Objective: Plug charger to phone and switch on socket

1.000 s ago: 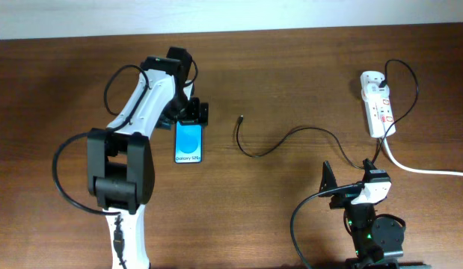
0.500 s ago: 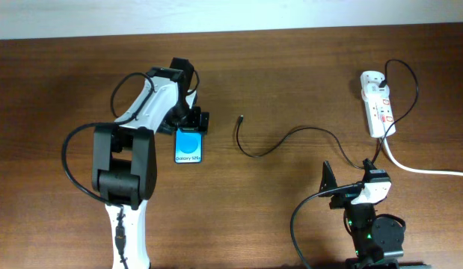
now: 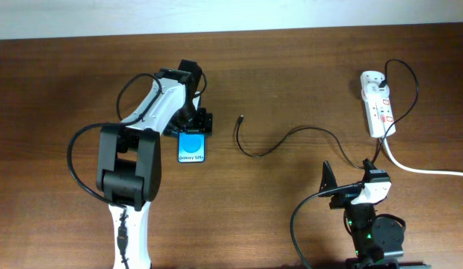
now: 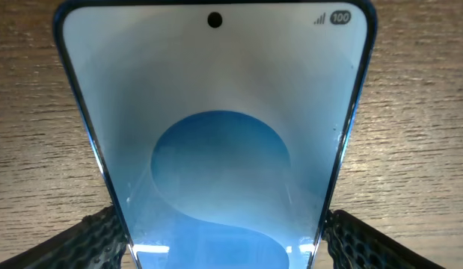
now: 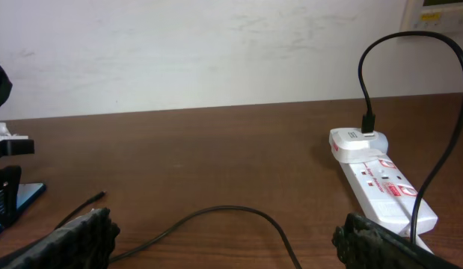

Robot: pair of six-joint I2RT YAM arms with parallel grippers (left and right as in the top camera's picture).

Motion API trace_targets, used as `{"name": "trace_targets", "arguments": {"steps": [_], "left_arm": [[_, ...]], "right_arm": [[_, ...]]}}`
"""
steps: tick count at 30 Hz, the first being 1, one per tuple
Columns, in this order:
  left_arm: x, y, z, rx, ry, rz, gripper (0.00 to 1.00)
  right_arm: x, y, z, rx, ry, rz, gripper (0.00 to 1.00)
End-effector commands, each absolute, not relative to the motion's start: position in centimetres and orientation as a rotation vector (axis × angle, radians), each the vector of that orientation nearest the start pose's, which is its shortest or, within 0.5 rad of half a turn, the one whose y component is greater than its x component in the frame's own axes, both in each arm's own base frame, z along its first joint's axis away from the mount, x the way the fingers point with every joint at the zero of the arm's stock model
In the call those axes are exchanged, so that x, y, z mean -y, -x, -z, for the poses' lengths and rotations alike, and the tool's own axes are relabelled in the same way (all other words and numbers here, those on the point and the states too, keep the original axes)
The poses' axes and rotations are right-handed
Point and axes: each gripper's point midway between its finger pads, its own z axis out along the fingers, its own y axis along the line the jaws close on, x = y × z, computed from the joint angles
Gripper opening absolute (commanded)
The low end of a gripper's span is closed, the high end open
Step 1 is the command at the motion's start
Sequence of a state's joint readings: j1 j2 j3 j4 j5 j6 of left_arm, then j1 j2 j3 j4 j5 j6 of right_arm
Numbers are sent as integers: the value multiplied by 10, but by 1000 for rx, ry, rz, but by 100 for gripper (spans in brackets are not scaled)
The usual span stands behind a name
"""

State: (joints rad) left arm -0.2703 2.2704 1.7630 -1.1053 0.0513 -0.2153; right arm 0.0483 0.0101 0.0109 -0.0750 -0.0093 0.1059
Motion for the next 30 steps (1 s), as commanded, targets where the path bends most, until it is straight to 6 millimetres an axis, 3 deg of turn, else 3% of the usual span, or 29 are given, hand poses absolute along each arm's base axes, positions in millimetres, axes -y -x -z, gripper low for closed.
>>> {"name": "trace_targets", "arguments": {"steps": [1, 9, 17, 20, 23, 25, 28, 30], "left_arm": [[124, -405, 4, -3195, -65, 69, 88], [124, -400, 28, -3245, -44, 55, 87], [125, -408, 23, -3218, -45, 60, 72], [132, -432, -14, -3159, -47, 84, 73], [142, -462, -70, -3047, -50, 136, 75], [158, -481, -105, -2951, -43, 260, 76], [162, -487, -116, -2924, 55, 307, 75], [172, -484, -120, -2938, 95, 472, 68]], "right_arm": [[-14, -246, -156, -1649, -44, -133, 98], [-14, -246, -156, -1649, -44, -133, 98], [-14, -246, -156, -1649, -44, -133, 98], [-14, -246, -156, -1649, -44, -133, 98], [-14, -246, -156, -1649, -44, -133, 98], [-14, -246, -156, -1649, -44, -133, 99], [-14, -246, -156, -1649, -44, -133, 98], [-14, -246, -156, -1649, -44, -133, 98]]}}
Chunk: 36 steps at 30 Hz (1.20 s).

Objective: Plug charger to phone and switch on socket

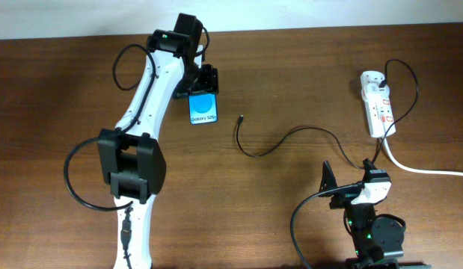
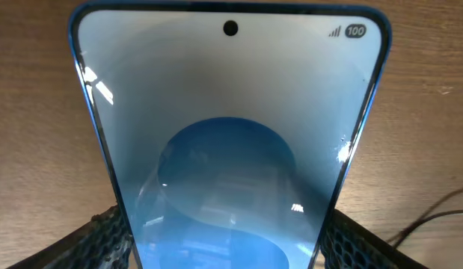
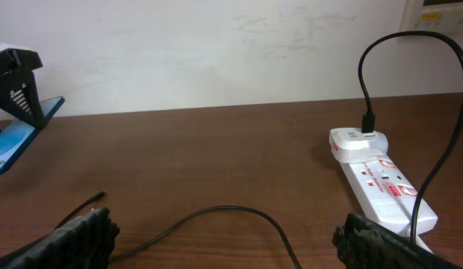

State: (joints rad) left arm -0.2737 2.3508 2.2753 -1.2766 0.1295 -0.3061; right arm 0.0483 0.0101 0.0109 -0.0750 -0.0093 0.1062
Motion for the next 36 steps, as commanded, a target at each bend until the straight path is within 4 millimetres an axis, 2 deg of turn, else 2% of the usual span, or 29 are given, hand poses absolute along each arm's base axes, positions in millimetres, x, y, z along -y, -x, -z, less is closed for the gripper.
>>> {"name": "trace_targets", "arguments": {"steps": [1, 2, 5, 6, 7, 8, 11, 13, 15, 17, 18, 20, 21, 23, 24, 25, 26, 30, 34, 36], "left_arm": [[174, -483, -123, -2938, 105, 553, 63], [173, -484, -127, -2934, 128, 647, 55], [151, -492, -138, -2904, 387, 877, 25], [142, -495, -148, -2868, 462, 1027, 9], [138, -496, -153, -2848, 479, 1098, 1], [137, -496, -156, -2836, 499, 1143, 0], [132, -497, -157, -2834, 772, 1180, 0], [137, -491, -160, -2840, 942, 1241, 0], [143, -489, -167, -2825, 1020, 1334, 0], [143, -489, -167, -2823, 1044, 1334, 0], [143, -488, -167, -2825, 1073, 1334, 0], [143, -480, -165, -2840, 1243, 1327, 0], [146, -476, -168, -2836, 1332, 1365, 0], [158, -472, -183, -2821, 1360, 1541, 0], [163, -469, -191, -2813, 1372, 1635, 0], [173, -462, -211, -2789, 1362, 1841, 0], [179, -458, -222, -2770, 1341, 1964, 0], [186, -452, -246, -2708, 1291, 2208, 0], [187, -452, -244, -2719, 1293, 2187, 0], [187, -452, -244, -2721, 1291, 2184, 0]], "right_arm": [[-14, -246, -156, -1649, -44, -133, 98], [-14, -246, -156, -1649, -44, -133, 98], [-14, -246, -156, -1649, -44, -133, 98], [-14, -246, -156, -1649, -44, -133, 98], [-14, -246, -156, -1649, -44, -134, 98], [-15, -246, -156, -1649, -38, -140, 98], [-31, -244, -167, -1607, 14, -237, 98], [-33, -244, -167, -1614, -127, -391, 98], [-41, -242, -170, -1621, -116, -452, 98], [-47, -241, -178, -1626, -99, -493, 98], [-48, -241, -188, -1652, -114, -508, 98], [-48, -244, -197, -1725, -132, -505, 98], [-48, -248, -201, -1778, -144, -503, 99], [-49, -261, -204, -1893, -169, -497, 98], [-49, -268, -202, -1945, -181, -494, 98], [-53, -283, -193, -2040, -186, -504, 98], [-58, -291, -186, -2092, -184, -528, 98], [-69, -300, -154, -2223, -182, -596, 98], [-70, -304, -124, -2325, -269, -622, 98], [-80, -302, -124, -2337, -249, -700, 98]]}}
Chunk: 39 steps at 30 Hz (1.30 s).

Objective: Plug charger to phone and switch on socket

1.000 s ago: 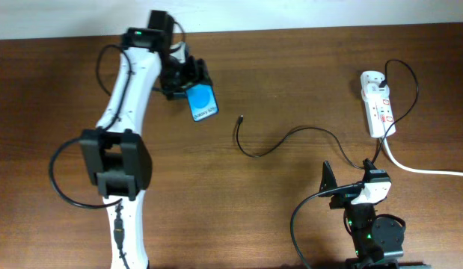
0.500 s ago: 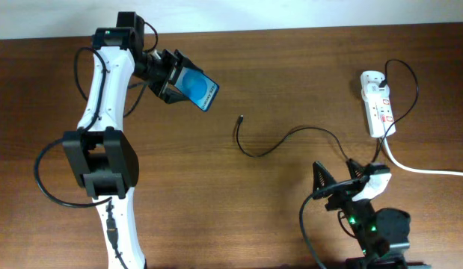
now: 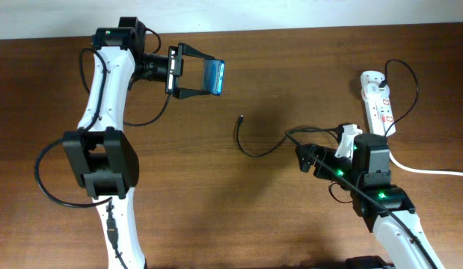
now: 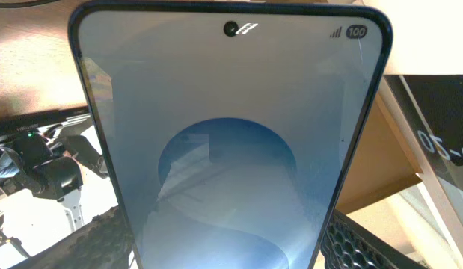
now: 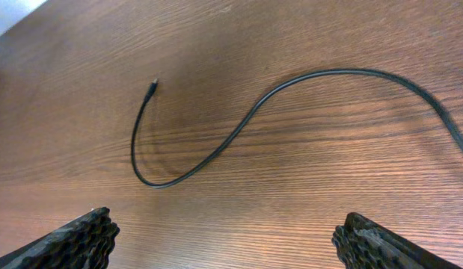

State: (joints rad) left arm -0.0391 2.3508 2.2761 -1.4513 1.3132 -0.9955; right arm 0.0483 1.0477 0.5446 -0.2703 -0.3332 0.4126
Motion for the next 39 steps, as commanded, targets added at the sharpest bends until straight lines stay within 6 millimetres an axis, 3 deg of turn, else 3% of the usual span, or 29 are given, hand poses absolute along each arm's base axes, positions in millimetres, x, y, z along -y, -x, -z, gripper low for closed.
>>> {"name": "trace_targets", "arguments": {"steps": [1, 3, 6, 8, 10, 13, 15, 19, 21, 24, 28, 30, 35, 39], "left_arm": [[186, -452, -239, 1901, -904, -1483, 0], [178, -455, -212, 2048, -986, -1353, 0], [163, -457, -185, 2198, -1082, -1192, 0], [148, -458, -158, 2367, -1158, -992, 0], [147, -457, -148, 2436, -1168, -904, 0], [163, -450, -143, 2487, -1128, -843, 0], [169, -448, -142, 2498, -1113, -826, 0], [171, -447, -142, 2499, -1106, -825, 0], [171, -447, -142, 2499, -1106, -825, 0], [175, -446, -145, 2476, -1099, -850, 0], [190, -441, -158, 2379, -1051, -956, 0], [189, -438, -158, 2364, -1056, -944, 0], [198, -434, -159, 2365, -1030, -940, 0], [212, -427, -159, 2338, -1045, -910, 0]], "right_arm": [[-88, -301, -129, -2321, -213, -761, 98], [-101, -304, -143, -2269, -174, -864, 99], [-102, -310, -152, -2229, -277, -929, 98], [-110, -320, -177, -2132, -348, -1063, 98], [-119, -327, -190, -2077, -355, -1133, 99], [-156, -334, -193, -2053, -209, -1181, 99], [-167, -345, -182, -2205, -183, -1018, 98], [-140, -372, -217, -2424, -234, -653, 98], [-143, -378, -227, -2400, -181, -648, 98], [-154, -383, -216, -2423, -257, -696, 95], [-231, -388, -184, -2468, -137, -863, 79], [-247, -393, -178, -2460, -170, -909, 70], [-266, -406, -165, -2442, -230, -970, 57], [-279, -406, -163, -2426, -197, -985, 41]]}}
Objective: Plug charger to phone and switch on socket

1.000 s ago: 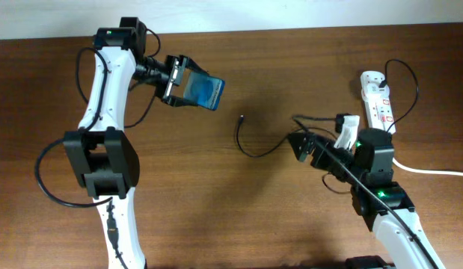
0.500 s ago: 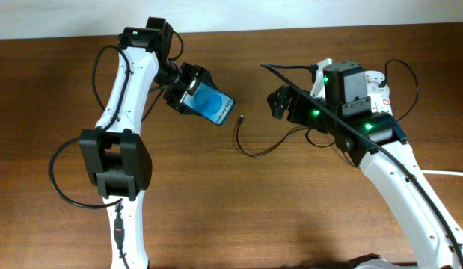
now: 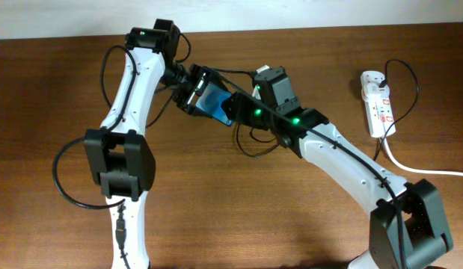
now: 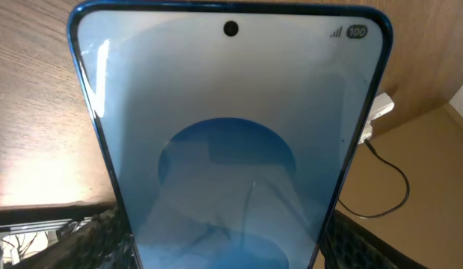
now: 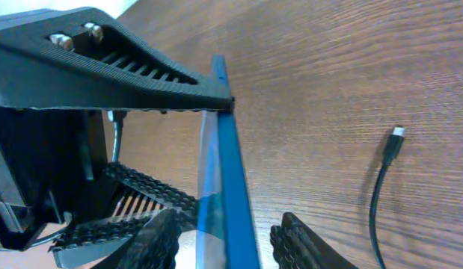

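Observation:
The blue-screened phone (image 3: pixel 213 104) hangs tilted above the table with my left gripper (image 3: pixel 195 97) shut on its sides. It fills the left wrist view (image 4: pixel 230 134), between my left gripper's fingers (image 4: pixel 93 239). My right gripper (image 5: pixel 230 243) is open and straddles the phone's thin blue edge (image 5: pixel 230 179), with a gap on the right side. In the overhead view the right gripper (image 3: pixel 232 112) is at the phone's lower end. The black cable's free plug (image 5: pixel 396 137) lies on the wood to the right.
The white power strip (image 3: pixel 377 103) lies at the far right of the brown table (image 3: pixel 59 90), with the charger plugged in at its far end and a white lead running off right. The black cable (image 3: pixel 321 133) loops across the middle, under my right arm.
My right arm was over the cable at the right and now reaches across to the phone, fingers either side of its edge. The left gripper has brought the phone lower and toward the middle.
My left gripper was shut on the phone lying on the table while the right arm rested at the front. Then the phone was held up further back, then high with its screen turned sideways and the right arm out over the cable. Now both grippers meet at the phone.

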Robot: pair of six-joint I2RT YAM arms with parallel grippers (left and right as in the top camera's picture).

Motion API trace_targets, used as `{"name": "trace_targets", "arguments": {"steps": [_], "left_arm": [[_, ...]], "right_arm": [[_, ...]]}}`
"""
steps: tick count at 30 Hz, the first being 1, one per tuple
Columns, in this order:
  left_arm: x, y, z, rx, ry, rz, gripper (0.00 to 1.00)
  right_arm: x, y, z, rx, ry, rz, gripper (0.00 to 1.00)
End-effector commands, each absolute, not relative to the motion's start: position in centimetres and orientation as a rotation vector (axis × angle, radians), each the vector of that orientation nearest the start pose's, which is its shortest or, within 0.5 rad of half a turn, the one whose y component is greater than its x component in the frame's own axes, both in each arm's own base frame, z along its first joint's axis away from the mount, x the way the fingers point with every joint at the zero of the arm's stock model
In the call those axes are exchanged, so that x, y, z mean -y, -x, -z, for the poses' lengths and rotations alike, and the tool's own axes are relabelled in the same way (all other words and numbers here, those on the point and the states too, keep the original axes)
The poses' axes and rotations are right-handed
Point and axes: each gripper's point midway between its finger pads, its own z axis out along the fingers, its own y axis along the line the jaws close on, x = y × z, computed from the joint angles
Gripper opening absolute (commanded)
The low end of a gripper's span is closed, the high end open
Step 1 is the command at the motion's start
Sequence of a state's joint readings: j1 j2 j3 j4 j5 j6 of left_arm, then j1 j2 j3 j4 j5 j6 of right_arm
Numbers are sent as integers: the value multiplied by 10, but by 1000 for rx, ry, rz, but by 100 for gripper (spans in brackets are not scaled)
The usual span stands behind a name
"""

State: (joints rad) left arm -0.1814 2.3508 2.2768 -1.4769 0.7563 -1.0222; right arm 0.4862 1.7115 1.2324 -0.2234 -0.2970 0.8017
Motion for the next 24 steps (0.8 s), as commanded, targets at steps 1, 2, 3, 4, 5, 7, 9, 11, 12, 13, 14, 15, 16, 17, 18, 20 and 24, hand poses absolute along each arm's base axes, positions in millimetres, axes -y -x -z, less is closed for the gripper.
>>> {"name": "trace_targets", "arguments": {"steps": [1, 2, 3, 4, 5, 7, 9, 11, 12, 13, 14, 15, 16, 17, 18, 20, 24], "left_arm": [[215, -426, -159, -3073, 1367, 1193, 0], [216, -425, -159, -3073, 1385, 1195, 0], [218, -424, -161, -3072, 1402, 1206, 0], [220, -424, -162, -3069, 1420, 1224, 0], [221, -424, -162, -3069, 1425, 1223, 0], [221, -424, -162, -3069, 1425, 1223, 0], [221, -424, -162, -3069, 1425, 1223, 0], [222, -423, -163, -3072, 1429, 1227, 0], [222, -423, -163, -3072, 1428, 1227, 0], [222, -423, -163, -3072, 1428, 1227, 0], [222, -423, -163, -3072, 1428, 1227, 0], [222, -423, -163, -3072, 1428, 1227, 0], [222, -423, -163, -3072, 1428, 1227, 0], [222, -423, -163, -3072, 1428, 1226, 0], [222, -423, -163, -3072, 1428, 1226, 0], [222, -423, -163, -3072, 1428, 1226, 0], [221, -423, -163, -3071, 1429, 1227, 27]], "right_arm": [[-279, -407, -160, -2431, -199, -984, 37], [-280, -407, -158, -2434, -199, -982, 36], [-280, -407, -156, -2439, -201, -980, 36], [-281, -408, -152, -2446, -200, -979, 36], [-283, -407, -151, -2448, -194, -981, 36], [-286, -406, -152, -2446, -186, -981, 36], [-285, -406, -152, -2444, -189, -976, 36], [-284, -408, -152, -2440, -194, -968, 32], [-284, -408, -151, -2440, -195, -965, 29], [-284, -408, -151, -2440, -195, -964, 27], [-284, -408, -151, -2439, -196, -962, 24], [-284, -408, -151, -2439, -197, -961, 19], [-284, -408, -151, -2439, -197, -962, 15], [-284, -408, -151, -2439, -197, -961, 13], [-284, -408, -151, -2439, -197, -961, 11], [-284, -408, -151, -2440, -197, -961, 4], [-282, -409, -151, -2439, -213, -963, 4]]}}
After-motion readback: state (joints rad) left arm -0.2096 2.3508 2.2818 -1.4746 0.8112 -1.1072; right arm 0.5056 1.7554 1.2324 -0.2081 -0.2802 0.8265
